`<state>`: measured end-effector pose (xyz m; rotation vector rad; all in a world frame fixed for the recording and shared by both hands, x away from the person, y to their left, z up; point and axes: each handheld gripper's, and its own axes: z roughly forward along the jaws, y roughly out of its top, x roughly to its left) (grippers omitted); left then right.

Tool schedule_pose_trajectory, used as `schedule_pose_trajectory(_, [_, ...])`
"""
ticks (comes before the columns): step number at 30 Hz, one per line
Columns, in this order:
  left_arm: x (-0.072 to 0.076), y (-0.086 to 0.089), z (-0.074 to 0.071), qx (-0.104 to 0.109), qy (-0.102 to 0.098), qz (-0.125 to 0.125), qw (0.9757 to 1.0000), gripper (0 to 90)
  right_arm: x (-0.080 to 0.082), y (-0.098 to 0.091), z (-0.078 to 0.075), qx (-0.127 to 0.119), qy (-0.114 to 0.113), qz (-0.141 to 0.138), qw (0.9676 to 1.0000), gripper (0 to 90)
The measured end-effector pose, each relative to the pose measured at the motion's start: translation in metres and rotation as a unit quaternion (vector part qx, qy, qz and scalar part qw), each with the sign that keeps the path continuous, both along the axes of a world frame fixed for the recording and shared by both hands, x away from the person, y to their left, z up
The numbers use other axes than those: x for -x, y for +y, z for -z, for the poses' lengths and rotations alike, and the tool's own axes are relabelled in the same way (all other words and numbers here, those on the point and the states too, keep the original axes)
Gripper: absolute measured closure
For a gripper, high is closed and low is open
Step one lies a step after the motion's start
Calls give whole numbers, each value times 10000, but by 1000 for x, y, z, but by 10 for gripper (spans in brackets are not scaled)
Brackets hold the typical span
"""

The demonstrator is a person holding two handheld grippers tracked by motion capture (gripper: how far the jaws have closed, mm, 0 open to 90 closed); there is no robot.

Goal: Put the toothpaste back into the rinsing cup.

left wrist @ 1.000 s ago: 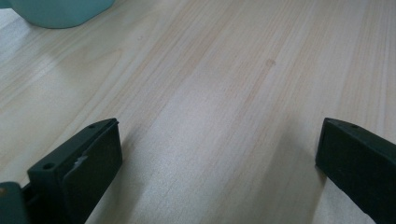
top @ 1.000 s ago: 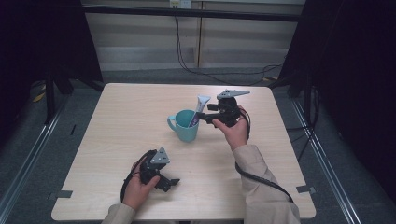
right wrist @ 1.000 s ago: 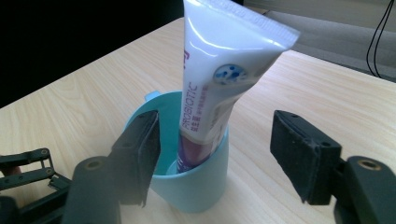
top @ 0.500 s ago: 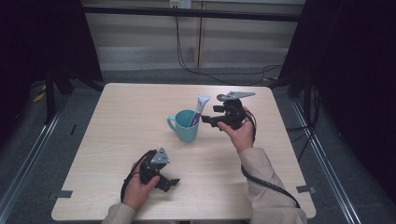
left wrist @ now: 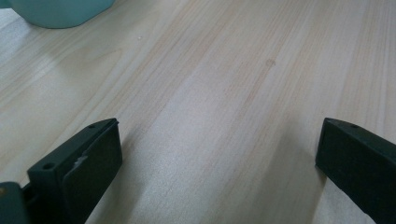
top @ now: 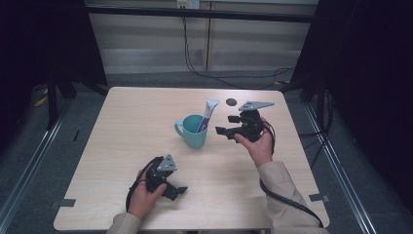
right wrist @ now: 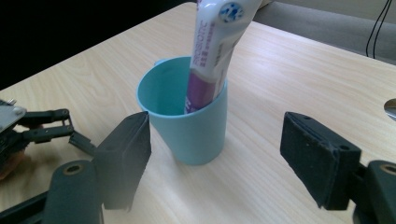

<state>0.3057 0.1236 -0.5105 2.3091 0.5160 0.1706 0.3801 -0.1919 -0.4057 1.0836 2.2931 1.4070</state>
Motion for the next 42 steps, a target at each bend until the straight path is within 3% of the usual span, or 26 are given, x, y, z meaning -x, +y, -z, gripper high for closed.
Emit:
schedule_pose_trajectory(19, [0,0,0,-2,-2,2,10000,1,20,-12,11,151,102,-142,9997,227])
schedule_pose_trajectory(27, [0,0,0,-2,-1,2,10000,1,30,-15,18,367,70,-176,9991,219])
schedule_pose_trajectory(42, [0,0,0,-1,1,4,10000,0,49,-33,29,329,159,-197,9991,219])
